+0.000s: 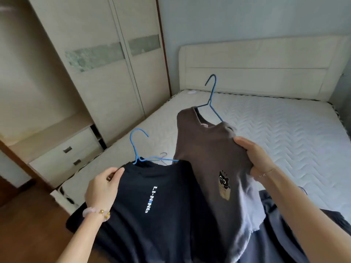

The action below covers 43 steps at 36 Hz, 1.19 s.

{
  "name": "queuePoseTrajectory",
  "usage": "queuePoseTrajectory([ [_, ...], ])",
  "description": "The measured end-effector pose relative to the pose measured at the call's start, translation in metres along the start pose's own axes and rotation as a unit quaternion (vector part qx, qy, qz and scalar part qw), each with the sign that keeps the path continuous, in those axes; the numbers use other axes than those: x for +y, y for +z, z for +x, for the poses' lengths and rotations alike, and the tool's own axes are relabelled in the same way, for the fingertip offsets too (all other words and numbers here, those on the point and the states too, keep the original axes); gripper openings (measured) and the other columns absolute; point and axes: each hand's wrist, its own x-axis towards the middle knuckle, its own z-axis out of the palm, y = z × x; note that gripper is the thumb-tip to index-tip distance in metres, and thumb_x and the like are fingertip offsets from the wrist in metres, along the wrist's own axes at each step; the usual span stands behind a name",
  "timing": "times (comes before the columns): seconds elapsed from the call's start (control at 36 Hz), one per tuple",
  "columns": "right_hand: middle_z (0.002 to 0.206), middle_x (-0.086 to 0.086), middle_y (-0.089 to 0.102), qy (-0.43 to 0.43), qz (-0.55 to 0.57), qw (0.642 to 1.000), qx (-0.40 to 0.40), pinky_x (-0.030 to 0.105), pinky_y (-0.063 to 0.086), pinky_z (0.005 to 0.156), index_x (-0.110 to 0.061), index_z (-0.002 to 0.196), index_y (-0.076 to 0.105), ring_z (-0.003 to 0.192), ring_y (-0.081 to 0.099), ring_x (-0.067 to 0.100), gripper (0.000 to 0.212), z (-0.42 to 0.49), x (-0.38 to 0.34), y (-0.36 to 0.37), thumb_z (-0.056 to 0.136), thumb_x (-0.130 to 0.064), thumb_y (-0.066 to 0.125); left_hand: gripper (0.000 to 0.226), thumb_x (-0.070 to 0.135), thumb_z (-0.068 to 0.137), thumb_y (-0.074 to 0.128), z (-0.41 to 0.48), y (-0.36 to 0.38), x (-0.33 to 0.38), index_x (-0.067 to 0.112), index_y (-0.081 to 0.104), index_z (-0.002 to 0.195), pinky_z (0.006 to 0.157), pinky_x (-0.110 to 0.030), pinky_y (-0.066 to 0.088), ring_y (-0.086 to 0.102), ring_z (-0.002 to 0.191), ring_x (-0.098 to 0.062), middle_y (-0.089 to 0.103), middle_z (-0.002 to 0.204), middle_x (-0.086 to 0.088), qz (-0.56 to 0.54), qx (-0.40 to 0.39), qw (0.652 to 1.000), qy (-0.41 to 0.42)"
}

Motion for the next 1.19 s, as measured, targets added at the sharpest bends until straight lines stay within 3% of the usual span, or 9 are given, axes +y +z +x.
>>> queuePoseTrajectory([
  [0.14, 0.105, 0.023, 0.055, 0.013, 0.046, 0.989, -0.137, 0.035, 0.049, 0.075, -0.014, 0.113, 0.055, 0.091, 0.058, 0.031, 0.047, -0.023, -0.008, 0.041, 0.070, -0.026, 0.071, 0.031, 0.051, 0.077, 0.047, -0.026, -0.054, 0.001, 0.025, 0.064, 0.072, 0.074, -0.041, 0.049, 0.063, 0.080, -0.024, 0.069, 0.077, 0.000, -0.051, 0.040, 0.998, -0.002],
  [0.28, 0.100, 0.021, 0.058, -0.040, -0.041, 0.982, -0.178, 0.034, 0.049, 0.073, -0.008, 0.096, 0.063, 0.086, 0.059, 0.030, 0.013, -0.032, -0.014, 0.084, 0.090, -0.008, 0.052, 0.020, 0.037, 0.088, 0.058, -0.052, -0.118, -0.019, 0.021, 0.066, 0.078, 0.065, -0.031, 0.042, 0.060, 0.083, -0.024, 0.068, 0.081, -0.002, -0.052, 0.133, 0.990, -0.023],
  [0.39, 0.098, 0.019, 0.057, -0.079, -0.113, 0.960, -0.245, 0.032, 0.048, 0.073, -0.009, 0.094, 0.063, 0.092, 0.054, 0.028, 0.015, -0.048, -0.021, 0.125, 0.091, -0.004, 0.048, 0.020, 0.027, 0.092, 0.057, -0.076, -0.181, -0.039, 0.017, 0.066, 0.077, 0.069, -0.033, 0.040, 0.057, 0.080, -0.023, 0.066, 0.079, -0.004, -0.066, 0.207, 0.975, -0.048],
  [0.5, 0.086, 0.009, 0.064, -0.114, -0.144, 0.936, -0.301, 0.014, 0.053, 0.058, -0.013, 0.097, 0.064, 0.079, 0.060, 0.019, 0.018, -0.071, -0.034, 0.178, 0.092, -0.006, 0.049, 0.019, 0.027, 0.093, 0.055, -0.106, -0.243, -0.058, 0.016, 0.061, 0.078, 0.071, -0.035, 0.039, 0.052, 0.078, -0.024, 0.060, 0.077, -0.006, -0.061, 0.307, 0.946, -0.089],
  [0.69, 0.082, 0.009, 0.069, -0.128, -0.133, 0.887, -0.423, 0.017, 0.054, 0.061, -0.006, 0.095, 0.065, 0.076, 0.063, 0.018, 0.017, -0.106, -0.049, 0.281, 0.092, -0.006, 0.049, 0.014, 0.021, 0.094, 0.053, -0.146, -0.344, -0.086, 0.015, 0.064, 0.101, 0.082, -0.031, 0.038, 0.048, 0.093, -0.018, 0.056, 0.096, -0.004, -0.123, 0.423, 0.887, -0.140],
  [0.81, 0.071, 0.004, 0.072, -0.121, -0.115, 0.872, -0.461, 0.014, 0.054, 0.057, -0.006, 0.090, 0.066, 0.065, 0.067, 0.013, 0.015, -0.121, -0.043, 0.346, 0.089, -0.007, 0.052, 0.023, 0.020, 0.095, 0.051, -0.159, -0.397, -0.116, 0.019, 0.057, 0.073, 0.066, -0.020, 0.035, 0.047, 0.079, -0.014, 0.052, 0.076, -0.001, -0.117, 0.454, 0.869, -0.159],
  [0.89, 0.074, 0.005, 0.072, -0.120, -0.106, 0.854, -0.495, 0.018, 0.056, 0.059, -0.009, 0.088, 0.068, 0.066, 0.068, 0.014, 0.016, -0.133, -0.036, 0.397, 0.090, -0.008, 0.052, 0.013, 0.020, 0.096, 0.050, -0.165, -0.426, -0.136, 0.016, 0.057, 0.087, 0.073, -0.023, 0.036, 0.045, 0.072, -0.007, 0.049, 0.075, 0.006, -0.118, 0.475, 0.855, -0.172],
  [1.06, 0.069, 0.004, 0.070, -0.129, -0.067, 0.849, -0.507, 0.015, 0.054, 0.056, -0.006, 0.093, 0.063, 0.061, 0.067, 0.012, 0.011, -0.157, -0.007, 0.504, 0.090, -0.009, 0.053, 0.012, 0.024, 0.096, 0.049, -0.164, -0.477, -0.206, 0.016, 0.057, 0.098, 0.086, -0.031, 0.028, 0.041, 0.101, -0.015, 0.053, 0.097, 0.001, -0.118, 0.476, 0.847, -0.207],
  [1.19, 0.070, 0.001, 0.072, -0.127, -0.078, 0.843, -0.516, 0.013, 0.053, 0.057, -0.008, 0.087, 0.065, 0.064, 0.068, 0.010, 0.014, -0.168, 0.031, 0.580, 0.091, -0.012, 0.052, 0.017, 0.018, 0.095, 0.051, -0.152, -0.499, -0.265, 0.014, 0.060, 0.081, 0.079, -0.028, 0.036, 0.051, 0.082, -0.013, 0.057, 0.087, -0.001, -0.165, 0.448, 0.846, -0.237],
])
